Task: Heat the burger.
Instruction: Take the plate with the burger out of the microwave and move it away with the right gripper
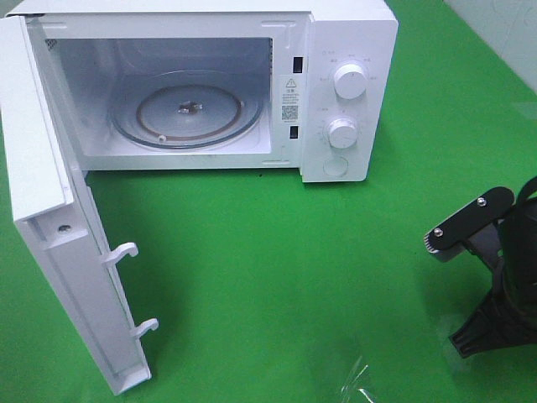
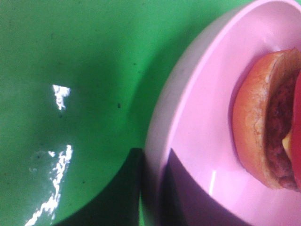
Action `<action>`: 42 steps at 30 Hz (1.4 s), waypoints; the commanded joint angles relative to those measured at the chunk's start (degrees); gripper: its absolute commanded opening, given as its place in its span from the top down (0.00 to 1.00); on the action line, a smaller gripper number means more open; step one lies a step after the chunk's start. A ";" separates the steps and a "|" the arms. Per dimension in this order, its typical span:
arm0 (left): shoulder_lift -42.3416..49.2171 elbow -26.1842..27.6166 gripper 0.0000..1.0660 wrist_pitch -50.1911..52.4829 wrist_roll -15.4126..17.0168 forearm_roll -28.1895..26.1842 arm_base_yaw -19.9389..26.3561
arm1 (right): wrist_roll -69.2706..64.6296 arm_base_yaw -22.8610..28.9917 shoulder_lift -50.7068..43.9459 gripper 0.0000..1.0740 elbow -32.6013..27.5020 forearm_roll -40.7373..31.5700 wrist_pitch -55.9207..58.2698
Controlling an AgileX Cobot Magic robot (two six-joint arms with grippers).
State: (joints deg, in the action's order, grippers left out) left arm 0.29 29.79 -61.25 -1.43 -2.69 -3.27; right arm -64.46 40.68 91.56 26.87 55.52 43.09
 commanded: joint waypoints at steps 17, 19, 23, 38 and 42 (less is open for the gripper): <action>0.92 -0.11 0.39 -0.11 0.06 -0.52 0.11 | -10.03 -0.17 9.80 0.91 0.34 6.25 -3.55; 0.92 -0.11 0.39 -0.11 0.06 -0.52 0.11 | -9.68 -0.17 9.57 0.85 0.34 5.67 -3.61; 0.92 -0.11 0.39 -0.11 0.06 -0.52 0.11 | -6.93 -0.17 6.13 0.66 0.40 2.29 -2.98; 0.92 -0.11 0.39 -0.11 0.06 -0.52 0.11 | 14.84 -0.17 -18.79 0.53 0.40 -13.01 -0.52; 0.92 -0.11 0.39 -0.11 0.06 -0.52 0.11 | 22.75 -0.17 -27.79 0.45 0.40 -18.51 -0.06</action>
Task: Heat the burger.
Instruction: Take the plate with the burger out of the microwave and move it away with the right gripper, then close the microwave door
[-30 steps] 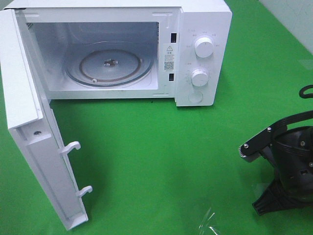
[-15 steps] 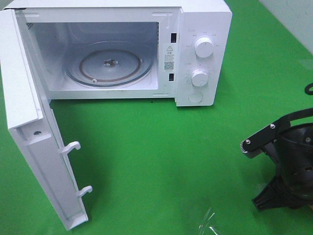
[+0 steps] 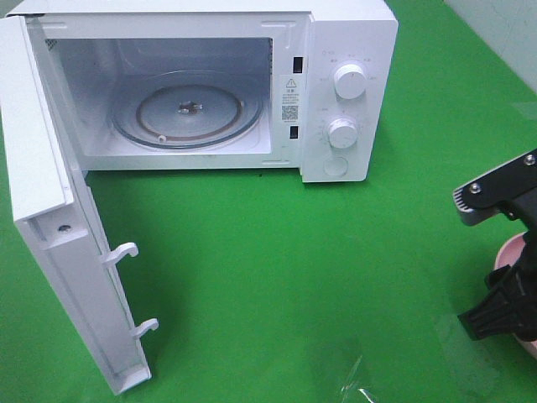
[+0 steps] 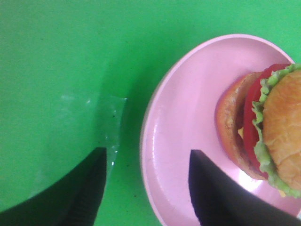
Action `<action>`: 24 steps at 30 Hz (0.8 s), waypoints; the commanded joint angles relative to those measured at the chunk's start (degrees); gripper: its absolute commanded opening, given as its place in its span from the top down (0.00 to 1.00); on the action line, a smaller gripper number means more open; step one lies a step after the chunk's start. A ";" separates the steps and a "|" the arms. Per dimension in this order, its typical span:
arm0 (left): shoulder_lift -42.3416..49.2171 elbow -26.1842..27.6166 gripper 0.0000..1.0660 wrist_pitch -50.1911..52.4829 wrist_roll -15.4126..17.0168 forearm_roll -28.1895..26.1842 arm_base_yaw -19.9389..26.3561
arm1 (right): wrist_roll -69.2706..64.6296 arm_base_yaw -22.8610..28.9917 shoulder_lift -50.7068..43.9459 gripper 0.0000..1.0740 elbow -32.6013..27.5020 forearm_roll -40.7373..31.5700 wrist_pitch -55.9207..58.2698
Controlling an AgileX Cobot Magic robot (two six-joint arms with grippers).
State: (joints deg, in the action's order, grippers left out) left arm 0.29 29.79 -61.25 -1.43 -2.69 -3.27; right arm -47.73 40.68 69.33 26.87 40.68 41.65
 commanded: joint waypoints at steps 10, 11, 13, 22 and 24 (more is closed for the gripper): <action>0.92 -0.11 0.39 -0.11 0.06 -0.52 0.11 | 19.25 -0.17 -25.90 0.27 4.18 -9.17 12.03; 0.92 -0.11 0.39 -0.11 0.06 -0.52 0.11 | 20.40 -0.17 -26.81 0.28 5.04 -9.34 12.95; 0.92 -0.11 0.39 -0.11 0.06 -0.52 0.11 | 22.75 -0.17 -28.93 0.28 7.05 -10.83 14.78; 0.92 -0.11 0.39 -0.11 0.06 -0.52 0.11 | 27.73 -0.17 -34.66 0.29 8.71 -20.23 17.19; 0.92 -0.11 0.39 -0.11 0.06 -0.52 0.11 | 27.90 -0.17 -35.29 0.29 8.71 -20.91 18.45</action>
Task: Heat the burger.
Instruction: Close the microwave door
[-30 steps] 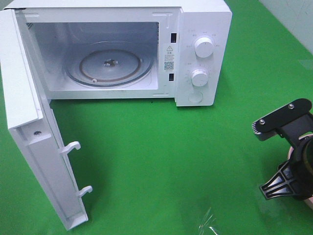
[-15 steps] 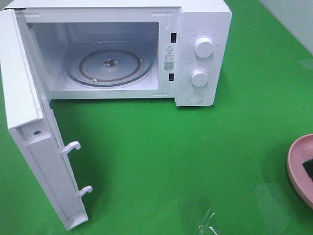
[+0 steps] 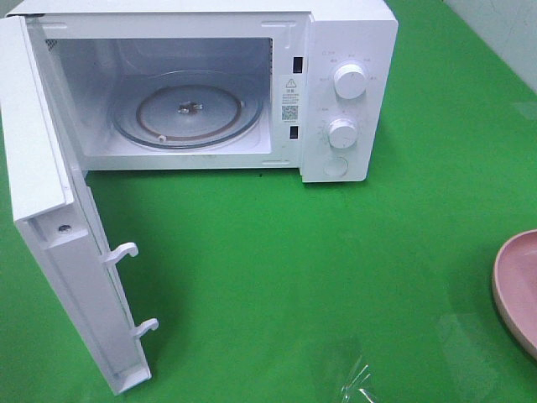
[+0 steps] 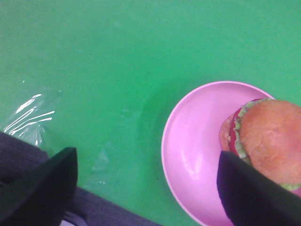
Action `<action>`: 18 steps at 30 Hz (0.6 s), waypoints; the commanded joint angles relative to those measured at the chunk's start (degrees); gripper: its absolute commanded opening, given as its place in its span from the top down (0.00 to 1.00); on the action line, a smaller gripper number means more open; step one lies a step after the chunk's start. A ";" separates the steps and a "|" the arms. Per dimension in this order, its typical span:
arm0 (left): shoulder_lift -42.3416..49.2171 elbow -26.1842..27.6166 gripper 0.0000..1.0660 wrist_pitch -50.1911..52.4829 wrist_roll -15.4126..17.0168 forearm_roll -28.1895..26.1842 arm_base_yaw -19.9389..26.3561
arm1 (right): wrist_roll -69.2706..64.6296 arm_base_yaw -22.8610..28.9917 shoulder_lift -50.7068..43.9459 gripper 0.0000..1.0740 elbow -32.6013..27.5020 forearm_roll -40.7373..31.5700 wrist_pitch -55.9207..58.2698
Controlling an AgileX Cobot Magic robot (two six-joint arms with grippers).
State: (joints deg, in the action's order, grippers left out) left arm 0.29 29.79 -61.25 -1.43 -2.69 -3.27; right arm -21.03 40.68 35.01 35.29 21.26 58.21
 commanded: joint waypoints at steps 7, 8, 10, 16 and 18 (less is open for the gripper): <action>0.92 -0.11 0.39 -0.11 0.06 -0.52 0.11 | 1.26 -0.92 -7.10 0.29 -2.81 -1.66 3.50; 0.92 -0.11 0.39 -0.11 0.06 -0.52 0.11 | 1.95 -3.55 -8.77 0.29 -3.95 -2.64 3.50; 0.92 -0.11 0.39 -0.11 0.06 -0.52 0.11 | 2.81 -5.16 -9.68 0.29 -4.47 -2.92 3.50; 0.92 -0.11 0.39 -0.11 0.06 -0.52 0.11 | 11.29 -15.87 -17.13 0.29 -5.33 -9.17 -0.97; 0.92 -0.11 0.39 -0.11 0.06 -0.52 0.11 | 12.83 -18.96 -19.42 0.29 -5.96 -11.57 -2.12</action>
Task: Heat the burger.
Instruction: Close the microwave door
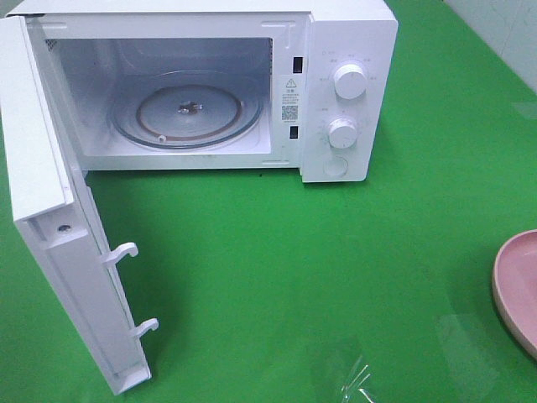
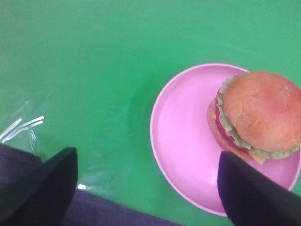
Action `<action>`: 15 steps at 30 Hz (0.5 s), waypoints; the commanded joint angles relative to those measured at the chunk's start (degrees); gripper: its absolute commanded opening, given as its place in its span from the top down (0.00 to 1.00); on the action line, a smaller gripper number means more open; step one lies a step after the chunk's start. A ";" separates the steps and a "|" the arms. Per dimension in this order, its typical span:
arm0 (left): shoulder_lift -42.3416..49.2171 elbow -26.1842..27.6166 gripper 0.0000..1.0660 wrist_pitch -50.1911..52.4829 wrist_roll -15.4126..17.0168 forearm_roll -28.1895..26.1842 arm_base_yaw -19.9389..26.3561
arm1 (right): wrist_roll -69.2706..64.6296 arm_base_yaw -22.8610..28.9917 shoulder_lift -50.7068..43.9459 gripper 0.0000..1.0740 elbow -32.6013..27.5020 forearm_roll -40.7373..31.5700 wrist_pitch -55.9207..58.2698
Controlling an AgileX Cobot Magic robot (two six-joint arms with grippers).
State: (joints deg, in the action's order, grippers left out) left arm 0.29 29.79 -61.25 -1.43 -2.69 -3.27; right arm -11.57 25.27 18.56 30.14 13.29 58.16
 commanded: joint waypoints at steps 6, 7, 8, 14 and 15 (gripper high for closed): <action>0.92 -0.11 0.39 -0.11 0.06 -0.52 0.11 | 6.19 -9.97 -9.11 0.29 -1.89 -5.96 -3.04; 0.92 -0.11 0.39 -0.11 0.06 -0.52 0.11 | 7.39 -12.55 -11.63 0.29 -2.01 -5.96 -3.09; 0.92 -0.11 0.39 -0.11 0.06 -0.52 0.11 | 7.39 -12.55 -11.63 0.29 -2.01 -5.96 -3.09; 0.92 -0.11 0.39 -0.11 0.06 -0.52 0.11 | 8.77 -19.65 -18.79 0.29 -2.06 -6.07 -3.15; 0.92 -0.11 0.39 -0.11 0.06 -0.52 0.11 | 8.77 -19.65 -18.79 0.29 -2.06 -6.07 -3.15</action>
State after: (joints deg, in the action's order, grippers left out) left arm 0.29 29.79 -61.25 -1.43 -2.69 -3.27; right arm -3.67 6.25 0.46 28.36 7.56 55.41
